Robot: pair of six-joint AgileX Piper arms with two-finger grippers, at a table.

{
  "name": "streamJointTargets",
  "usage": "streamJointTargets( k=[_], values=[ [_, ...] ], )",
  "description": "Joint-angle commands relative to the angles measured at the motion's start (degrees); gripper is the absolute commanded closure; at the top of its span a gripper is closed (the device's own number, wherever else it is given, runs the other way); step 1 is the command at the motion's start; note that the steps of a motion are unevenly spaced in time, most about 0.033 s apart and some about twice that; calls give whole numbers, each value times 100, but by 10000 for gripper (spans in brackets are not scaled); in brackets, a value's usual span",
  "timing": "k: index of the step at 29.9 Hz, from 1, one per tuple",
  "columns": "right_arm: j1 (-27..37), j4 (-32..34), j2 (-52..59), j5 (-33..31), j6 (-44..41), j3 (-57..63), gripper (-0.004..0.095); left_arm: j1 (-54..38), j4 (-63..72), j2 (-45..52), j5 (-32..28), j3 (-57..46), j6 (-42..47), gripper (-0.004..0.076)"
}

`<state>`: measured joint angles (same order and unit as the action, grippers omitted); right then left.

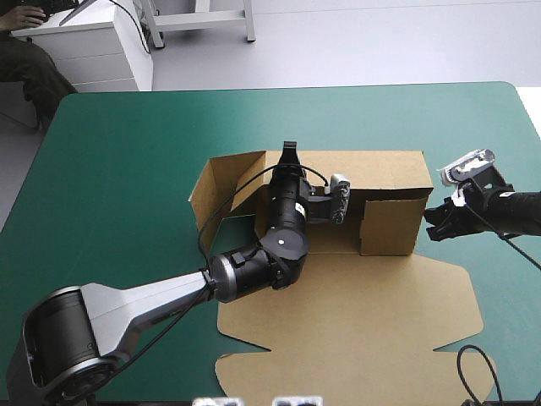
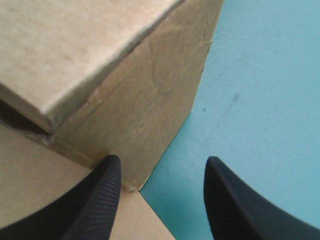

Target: Fold the box

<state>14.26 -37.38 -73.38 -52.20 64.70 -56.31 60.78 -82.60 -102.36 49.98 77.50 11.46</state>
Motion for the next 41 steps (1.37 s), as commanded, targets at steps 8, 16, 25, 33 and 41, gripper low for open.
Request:
streamJointTargets(
  k=[8,16,25,33,41],
  values=[
    [22,43,181,-346,-56,-189,423,31,-111,223,27,166,110,731],
    [22,-425,155,-67,215,-178,444,31,-111,223,27,166,110,731],
    [22,-1717,-166,561,849,-167,473,36,-135,223,-3,166,172,731],
    [22,-2075,-430,580,828,-167,913,94,-178,223,-93,166,417,731],
    [22,-2111,-524,470,759,-167,907,94,-152,223,-93,166,421,730]
  ],
)
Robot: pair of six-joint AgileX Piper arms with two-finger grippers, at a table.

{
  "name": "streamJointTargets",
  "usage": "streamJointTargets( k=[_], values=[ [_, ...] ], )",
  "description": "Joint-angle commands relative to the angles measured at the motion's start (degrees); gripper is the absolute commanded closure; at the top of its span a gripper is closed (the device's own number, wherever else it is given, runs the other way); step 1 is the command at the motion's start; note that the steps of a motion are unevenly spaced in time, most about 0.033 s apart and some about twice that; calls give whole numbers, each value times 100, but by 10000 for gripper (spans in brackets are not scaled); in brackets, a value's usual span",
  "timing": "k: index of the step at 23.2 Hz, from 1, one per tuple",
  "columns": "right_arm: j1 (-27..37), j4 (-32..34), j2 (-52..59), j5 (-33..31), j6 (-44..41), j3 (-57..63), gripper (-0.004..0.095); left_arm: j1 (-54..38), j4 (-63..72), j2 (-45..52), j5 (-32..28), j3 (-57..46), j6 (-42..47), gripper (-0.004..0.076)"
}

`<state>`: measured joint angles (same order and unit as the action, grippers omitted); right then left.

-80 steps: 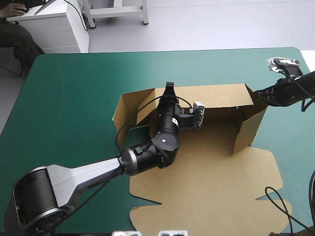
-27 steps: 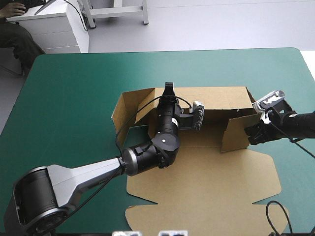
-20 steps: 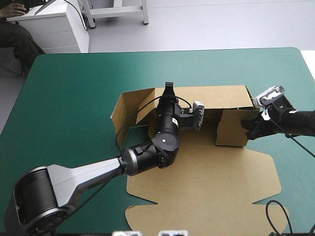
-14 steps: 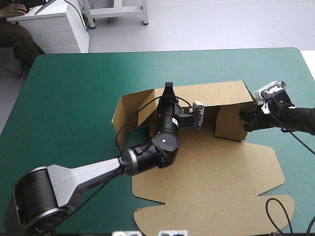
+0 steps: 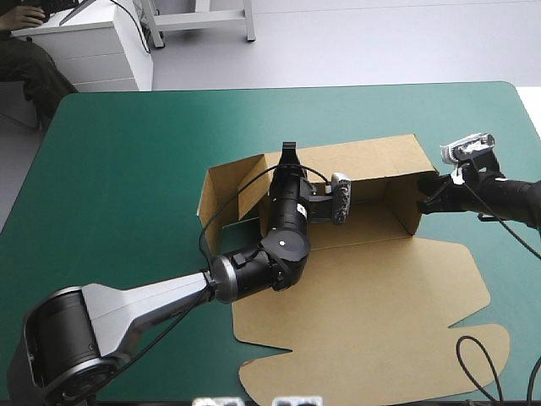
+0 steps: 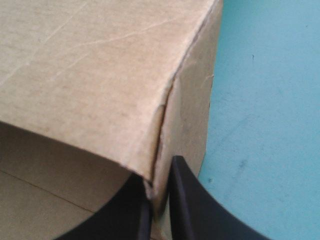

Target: Fold the box

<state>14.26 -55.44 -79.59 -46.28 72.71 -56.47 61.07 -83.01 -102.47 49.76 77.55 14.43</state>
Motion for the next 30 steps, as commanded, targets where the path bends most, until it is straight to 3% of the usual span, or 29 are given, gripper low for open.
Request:
streamJointTargets(
  k=[1,5,10,12,18,25,28,30],
  values=[
    [22,-306,97,-122,-67,-151,908,65,-108,234,-109,161,132,727],
    [22,-306,97,-133,-133,-151,908,65,-98,234,-167,161,132,672],
    [22,-146,97,-36,-338,-151,907,65,-98,234,-194,161,132,343],
    [22,-46,97,-24,-394,-151,907,76,-98,234,-207,161,132,316],
    [22,-16,97,139,-536,-151,908,881,-407,234,106,172,209,318],
    [22,158,97,137,-646,-151,908,1917,-1477,234,1018,172,1310,333],
    [22,158,97,136,-654,-151,908,2146,-1519,295,1030,172,1337,486],
    [22,158,97,136,-713,-151,908,2236,-1656,366,1054,172,1337,671]
  ],
)
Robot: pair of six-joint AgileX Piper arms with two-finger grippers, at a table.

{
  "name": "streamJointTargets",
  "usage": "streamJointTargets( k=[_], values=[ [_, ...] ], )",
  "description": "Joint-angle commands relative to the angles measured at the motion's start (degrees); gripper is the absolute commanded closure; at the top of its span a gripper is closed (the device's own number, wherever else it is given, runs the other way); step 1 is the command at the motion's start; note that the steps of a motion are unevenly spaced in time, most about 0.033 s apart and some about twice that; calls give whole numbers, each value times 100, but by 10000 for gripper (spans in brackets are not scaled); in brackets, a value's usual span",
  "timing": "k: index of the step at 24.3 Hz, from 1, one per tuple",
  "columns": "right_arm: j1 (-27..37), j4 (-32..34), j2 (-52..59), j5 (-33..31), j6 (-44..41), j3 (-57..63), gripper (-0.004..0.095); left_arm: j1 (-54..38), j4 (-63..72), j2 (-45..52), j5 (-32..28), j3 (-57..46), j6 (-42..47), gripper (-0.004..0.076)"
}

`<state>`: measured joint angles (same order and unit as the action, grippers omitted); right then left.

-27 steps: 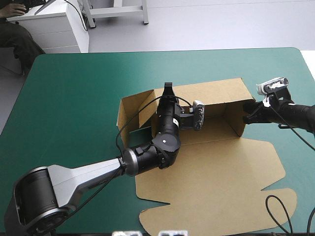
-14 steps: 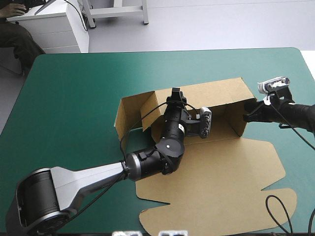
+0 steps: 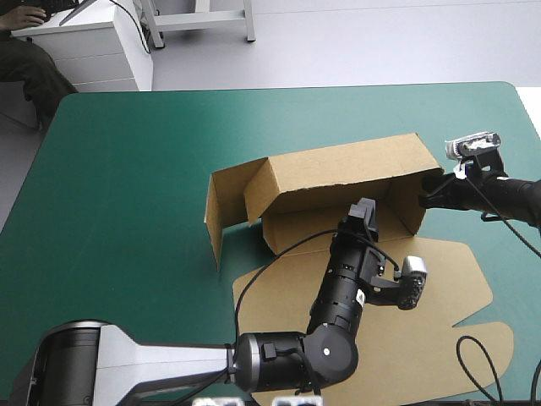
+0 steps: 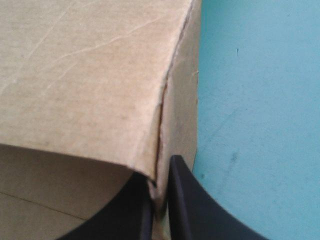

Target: Fold the box

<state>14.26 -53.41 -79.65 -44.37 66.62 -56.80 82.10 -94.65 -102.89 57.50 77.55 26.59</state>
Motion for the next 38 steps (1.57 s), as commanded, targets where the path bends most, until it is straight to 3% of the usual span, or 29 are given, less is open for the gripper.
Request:
streamJointTargets(
  k=[1,9,16,21,27,30,32,38],
  values=[
    [22,-45,103,-54,-121,-118,907,146,-548,460,279,172,122,732],
    [22,-56,115,-114,-271,-118,907,18,-699,1302,153,172,216,724],
    [-468,57,181,26,-691,-235,907,-1093,395,2517,-516,183,485,724],
    [-1464,1720,170,284,-2760,-1175,907,-3042,1930,3584,-1210,183,254,724],
    [-2292,3184,159,-162,-5202,-2148,907,-5628,4561,3861,-2023,183,-1329,724],
    [-2462,3707,104,-746,-6054,-2574,907,-7174,6812,3849,-2337,183,-2490,724],
    [-2462,3707,-102,-1318,-6285,-2929,907,-8201,8466,3737,-2230,183,-3475,724],
    [-2462,3723,-728,-2219,-6411,-3457,907,-9683,11557,3367,-1433,183,-5143,724]
  ],
)
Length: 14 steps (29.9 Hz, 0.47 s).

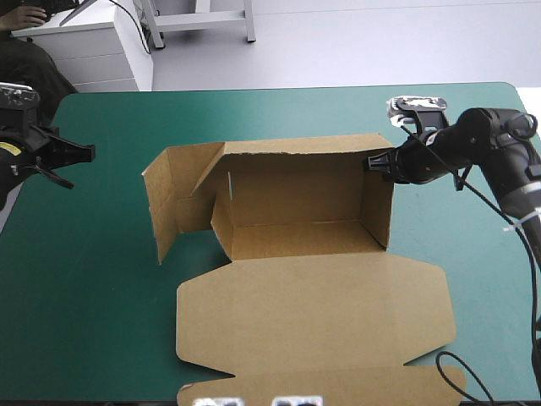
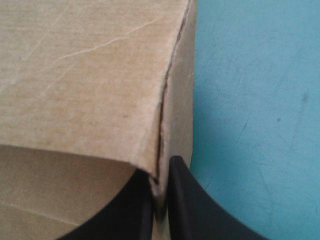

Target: Fold the box

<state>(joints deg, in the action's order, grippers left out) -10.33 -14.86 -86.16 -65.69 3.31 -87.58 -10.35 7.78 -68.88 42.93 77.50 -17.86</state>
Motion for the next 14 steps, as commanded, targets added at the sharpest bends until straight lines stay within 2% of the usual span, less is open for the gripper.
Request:
streamJointTargets(
  k=[1,4,9,14],
  values=[
    [-3,-106,-202,-138,-84,-438,907,-571,1554,-87,179,188,-896,724],
    [-3,-106,-589,-237,-151,-669,907,-866,1964,-277,632,188,-1032,724],
    [-3,-106,-1244,-10,-32,-1039,906,-917,1952,-472,930,178,-1032,724],
    [-24,-66,-1756,439,46,-1309,811,-917,1952,-512,980,178,-1032,724]
  ],
)
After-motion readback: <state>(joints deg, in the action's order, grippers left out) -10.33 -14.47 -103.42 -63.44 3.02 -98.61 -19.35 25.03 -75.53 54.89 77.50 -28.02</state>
